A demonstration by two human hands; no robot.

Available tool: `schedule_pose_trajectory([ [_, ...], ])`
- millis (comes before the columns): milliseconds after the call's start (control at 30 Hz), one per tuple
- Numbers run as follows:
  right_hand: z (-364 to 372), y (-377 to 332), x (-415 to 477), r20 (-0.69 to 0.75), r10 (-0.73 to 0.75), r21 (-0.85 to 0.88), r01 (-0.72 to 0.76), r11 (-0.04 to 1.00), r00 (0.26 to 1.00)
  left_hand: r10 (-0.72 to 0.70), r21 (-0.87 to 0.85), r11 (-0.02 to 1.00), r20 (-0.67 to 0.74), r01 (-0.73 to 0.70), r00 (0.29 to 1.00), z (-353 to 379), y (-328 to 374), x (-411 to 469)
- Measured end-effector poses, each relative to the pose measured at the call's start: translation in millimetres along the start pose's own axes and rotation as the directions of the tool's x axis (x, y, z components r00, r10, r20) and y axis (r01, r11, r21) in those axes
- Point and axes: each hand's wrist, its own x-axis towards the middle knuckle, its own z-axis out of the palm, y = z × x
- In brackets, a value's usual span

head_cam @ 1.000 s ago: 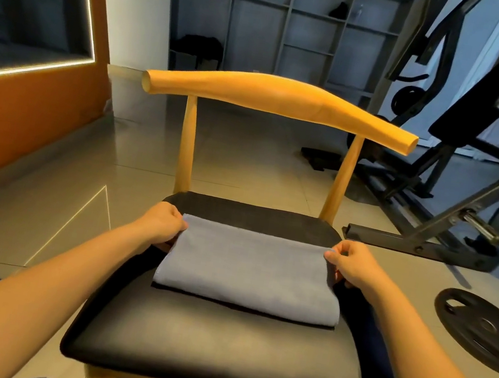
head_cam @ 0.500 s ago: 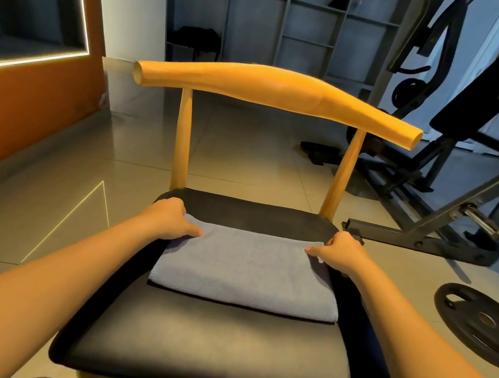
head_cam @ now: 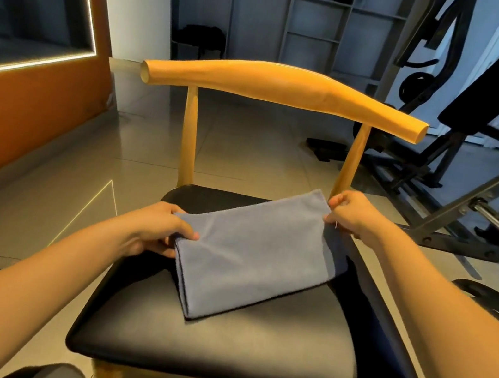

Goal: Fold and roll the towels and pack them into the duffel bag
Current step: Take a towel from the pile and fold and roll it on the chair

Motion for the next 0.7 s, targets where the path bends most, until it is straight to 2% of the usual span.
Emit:
schedule_pose_trajectory([
  [67,5,-18,16,-0.071,-0.095,-0.006,0.095,0.995,0.993,-0.062,-0.11,0.991,0.106,0.074,0.992,2,-7,-18],
  [133,15,-28,28,-0.081,-0.153,-0.061,0.149,0.987,0.985,-0.078,-0.1,0.991,0.16,0.095,0.984,7,-12,-28],
  [200,24,-32,34,-0.064,-0.165,-0.126,0.156,0.98,0.984,-0.074,-0.033,0.996,0.123,0.078,0.99,8,-16,-31],
  [300,28,-21,34,-0.032,-0.107,-0.156,0.101,0.983,0.994,-0.077,0.013,0.997,0.058,0.077,0.995,0,-14,-27],
  [367,21,-8,25,0.021,0.007,-0.079,-0.005,0.997,1.0,-0.066,-0.067,0.995,0.033,0.068,0.997,-11,-3,-23],
  [433,10,2,5,0.169,0.145,0.104,-0.164,0.981,0.975,-0.005,-0.191,0.982,-0.051,-0.005,0.999,-26,18,-11],
  [500,-1,7,-21,0.345,0.16,0.299,-0.27,0.915,0.925,0.096,-0.22,0.966,-0.182,-0.136,0.979,-36,46,8],
  [533,-4,10,-33,0.407,0.142,0.35,-0.298,0.888,0.902,0.178,-0.142,0.965,-0.255,-0.219,0.95,-39,59,19],
  [600,-1,23,-57,0.499,0.144,0.364,-0.358,0.86,0.854,0.363,0.212,0.929,-0.355,-0.304,0.862,-32,73,35],
  [633,5,32,-71,0.542,0.169,0.335,-0.396,0.855,0.823,0.456,0.421,0.858,-0.358,-0.295,0.815,-22,74,36],
  [667,13,40,-84,0.579,0.196,0.294,-0.427,0.855,0.792,0.54,0.559,0.771,-0.321,-0.304,0.778,-7,69,35],
  [700,21,45,-96,0.602,0.208,0.276,-0.445,0.852,0.771,0.605,0.624,0.698,-0.252,-0.351,0.755,12,61,28],
])
